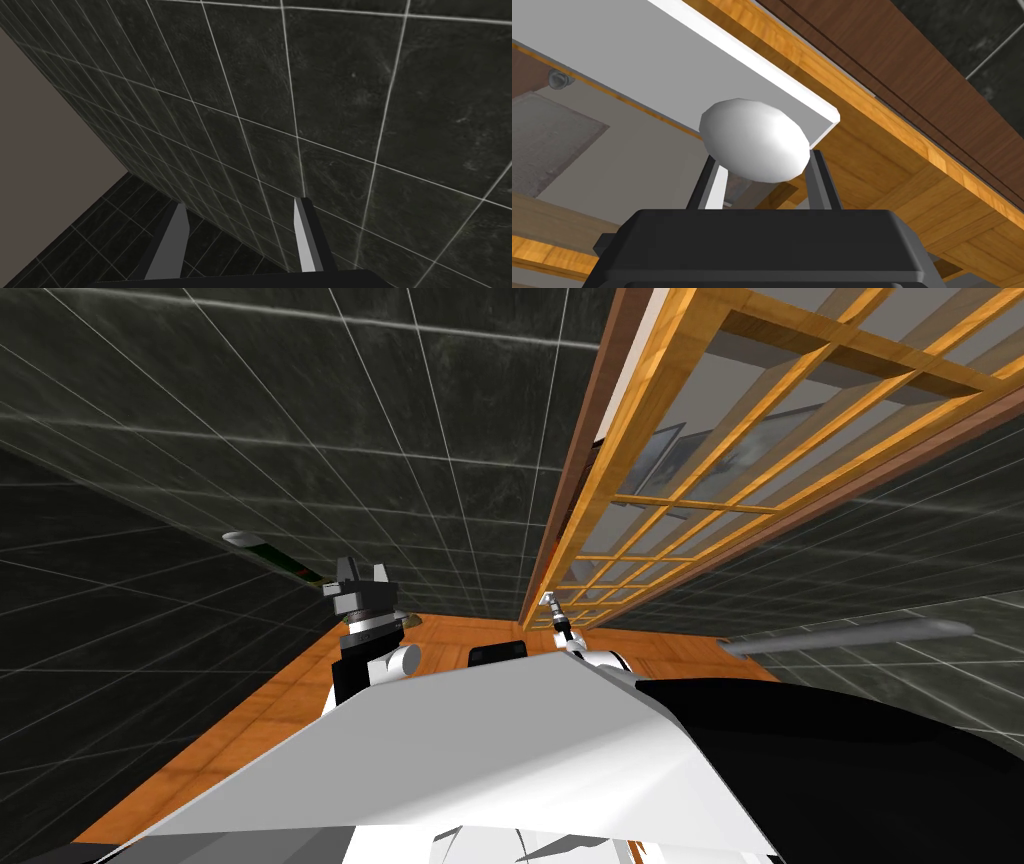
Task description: Pull the door open
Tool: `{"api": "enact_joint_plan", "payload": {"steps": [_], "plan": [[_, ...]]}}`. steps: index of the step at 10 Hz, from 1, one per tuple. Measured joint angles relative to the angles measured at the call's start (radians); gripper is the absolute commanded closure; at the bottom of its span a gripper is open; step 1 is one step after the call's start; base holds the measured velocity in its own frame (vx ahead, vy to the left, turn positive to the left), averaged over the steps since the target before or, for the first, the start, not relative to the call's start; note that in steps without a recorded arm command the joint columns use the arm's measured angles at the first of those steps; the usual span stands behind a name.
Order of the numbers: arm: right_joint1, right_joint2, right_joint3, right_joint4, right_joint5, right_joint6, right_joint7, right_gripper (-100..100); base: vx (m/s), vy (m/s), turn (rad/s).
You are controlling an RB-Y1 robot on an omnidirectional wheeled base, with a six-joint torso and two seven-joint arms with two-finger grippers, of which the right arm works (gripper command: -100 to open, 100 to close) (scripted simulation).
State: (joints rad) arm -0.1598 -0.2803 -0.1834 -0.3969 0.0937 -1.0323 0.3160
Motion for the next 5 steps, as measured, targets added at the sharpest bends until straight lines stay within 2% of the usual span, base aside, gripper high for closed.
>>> {"api": "enact_joint_plan", "payload": {"steps": [1,2,3,4,5], "plan": [[0.015,0.002,0.003,-0.032,-0.004,0.015,-0.020,100,-0.038,-0.018,0.053],[0.009,0.001,0.007,-0.021,-0.014,0.015,-0.044,100,-0.060,-0.038,0.093],[0.028,0.002,0.013,-0.059,-0.026,0.031,-0.074,100,-0.038,-0.027,0.033],[0.009,0.001,0.015,-0.023,-0.033,0.019,-0.095,100,-0.037,-0.011,0.048],[0.015,0.001,0.020,-0.033,-0.043,0.021,-0.121,100,-0.033,-0.011,0.039]]}}
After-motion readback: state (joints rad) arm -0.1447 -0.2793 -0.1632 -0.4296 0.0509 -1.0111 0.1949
